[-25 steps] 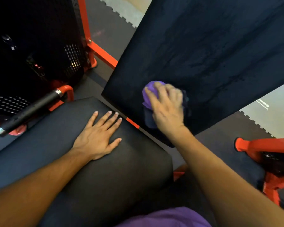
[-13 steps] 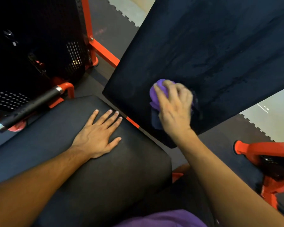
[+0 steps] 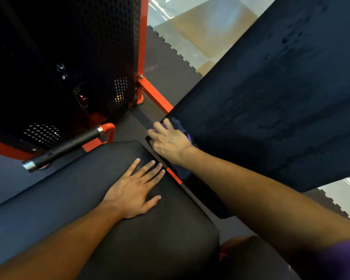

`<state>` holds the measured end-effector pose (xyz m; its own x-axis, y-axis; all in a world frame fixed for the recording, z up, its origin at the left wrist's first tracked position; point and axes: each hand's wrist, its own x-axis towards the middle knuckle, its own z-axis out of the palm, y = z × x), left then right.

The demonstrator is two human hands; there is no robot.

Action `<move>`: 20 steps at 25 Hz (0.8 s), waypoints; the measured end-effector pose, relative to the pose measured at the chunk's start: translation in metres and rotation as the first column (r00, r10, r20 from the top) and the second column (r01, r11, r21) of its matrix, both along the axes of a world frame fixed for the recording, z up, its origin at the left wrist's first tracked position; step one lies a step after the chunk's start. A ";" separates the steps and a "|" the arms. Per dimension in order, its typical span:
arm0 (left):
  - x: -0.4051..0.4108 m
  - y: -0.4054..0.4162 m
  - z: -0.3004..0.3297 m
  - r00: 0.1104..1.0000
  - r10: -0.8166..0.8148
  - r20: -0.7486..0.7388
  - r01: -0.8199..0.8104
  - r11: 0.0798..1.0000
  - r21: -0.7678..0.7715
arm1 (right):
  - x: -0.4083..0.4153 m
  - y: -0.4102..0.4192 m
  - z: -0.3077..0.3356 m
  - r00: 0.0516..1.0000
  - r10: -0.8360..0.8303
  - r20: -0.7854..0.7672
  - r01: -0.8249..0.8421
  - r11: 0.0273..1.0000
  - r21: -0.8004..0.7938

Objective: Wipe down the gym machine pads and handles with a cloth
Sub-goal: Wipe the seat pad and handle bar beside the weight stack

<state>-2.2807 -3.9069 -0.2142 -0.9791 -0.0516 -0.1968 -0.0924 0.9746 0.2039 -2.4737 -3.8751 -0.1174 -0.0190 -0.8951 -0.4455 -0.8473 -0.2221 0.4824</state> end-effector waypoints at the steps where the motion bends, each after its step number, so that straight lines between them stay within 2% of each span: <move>1: 0.001 0.001 0.001 1.000 -0.003 0.005 0.003 1.000 0.012 | 0.000 -0.013 0.008 1.000 -0.004 0.009 0.004 1.000 -0.021; 4: 0.004 0.001 -0.002 0.999 0.010 -0.032 -0.010 1.000 0.016 | -0.014 -0.005 0.052 0.996 -0.089 0.005 0.089 0.985 -0.151; 5: 0.003 0.001 -0.003 0.999 0.014 -0.033 -0.013 1.000 0.016 | -0.022 0.014 0.067 0.991 -0.132 0.017 0.132 0.965 -0.227; 7: 0.003 0.001 -0.006 0.999 0.019 -0.043 -0.017 0.999 0.026 | -0.025 0.063 0.077 0.985 -0.171 0.014 0.168 0.947 -0.273; 9: 0.003 0.001 -0.005 0.999 0.009 -0.033 -0.008 1.000 0.029 | -0.009 0.094 0.054 0.986 -0.164 0.035 0.167 0.979 -0.113; 11: 0.003 0.001 -0.006 0.999 0.018 -0.050 -0.016 1.000 0.024 | 0.008 0.089 0.015 0.989 -0.090 0.119 0.080 0.993 0.092; 12: 0.003 0.001 -0.006 0.999 0.020 -0.049 -0.019 1.000 0.025 | 0.013 0.077 -0.001 0.986 -0.107 0.130 0.089 0.987 0.137; 13: 0.003 0.001 -0.006 0.999 0.020 -0.049 -0.019 1.000 0.025 | 0.013 0.060 -0.012 0.988 -0.090 0.125 0.075 0.990 0.118; 15: 0.003 0.001 -0.008 0.998 0.020 -0.066 -0.019 1.000 0.022 | 0.005 0.023 -0.004 0.994 -0.029 0.106 0.025 0.999 0.031; 16: 0.003 0.001 -0.008 0.998 0.013 -0.066 -0.012 1.000 0.019 | -0.004 0.013 0.013 0.997 -0.021 0.077 0.026 0.998 -0.065; 17: 0.004 0.001 -0.008 0.998 0.009 -0.064 -0.008 1.000 0.016 | -0.013 0.013 0.033 0.997 -0.069 0.033 0.073 0.987 -0.146; 20: 0.004 0.002 -0.008 0.997 0.015 -0.070 -0.015 1.000 0.013 | -0.038 0.061 0.082 0.972 -0.221 0.083 0.234 0.855 -0.463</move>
